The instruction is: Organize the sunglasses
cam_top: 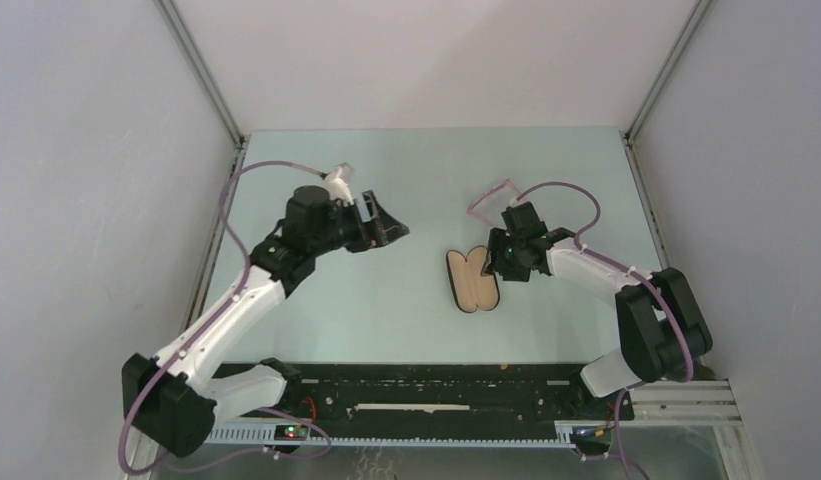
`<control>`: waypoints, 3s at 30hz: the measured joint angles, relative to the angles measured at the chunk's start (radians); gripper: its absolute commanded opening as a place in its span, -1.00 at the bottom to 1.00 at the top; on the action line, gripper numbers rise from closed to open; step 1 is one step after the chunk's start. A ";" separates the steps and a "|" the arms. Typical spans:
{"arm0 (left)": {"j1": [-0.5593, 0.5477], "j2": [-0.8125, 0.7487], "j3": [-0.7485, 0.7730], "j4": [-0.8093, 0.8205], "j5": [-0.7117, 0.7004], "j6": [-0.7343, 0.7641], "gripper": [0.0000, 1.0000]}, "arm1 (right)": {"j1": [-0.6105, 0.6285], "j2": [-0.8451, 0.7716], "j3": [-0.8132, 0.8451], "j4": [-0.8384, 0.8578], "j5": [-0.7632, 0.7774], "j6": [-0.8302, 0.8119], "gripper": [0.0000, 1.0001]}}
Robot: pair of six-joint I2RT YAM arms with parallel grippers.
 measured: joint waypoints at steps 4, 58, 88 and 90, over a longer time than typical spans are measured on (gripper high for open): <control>0.093 -0.094 -0.056 -0.043 -0.017 0.000 0.66 | 0.003 0.041 0.000 0.018 -0.005 -0.009 -0.35; 0.288 0.558 0.135 -0.229 -0.554 -0.175 0.30 | 0.002 -0.473 -0.029 -0.179 0.187 0.010 0.55; 0.222 0.528 0.117 -0.194 -0.507 -0.199 -1.00 | 0.116 -0.466 -0.021 -0.182 0.158 0.066 0.53; 0.193 0.491 0.096 -0.193 -0.503 -0.210 -1.00 | 0.121 -0.462 -0.021 -0.182 0.159 0.069 0.53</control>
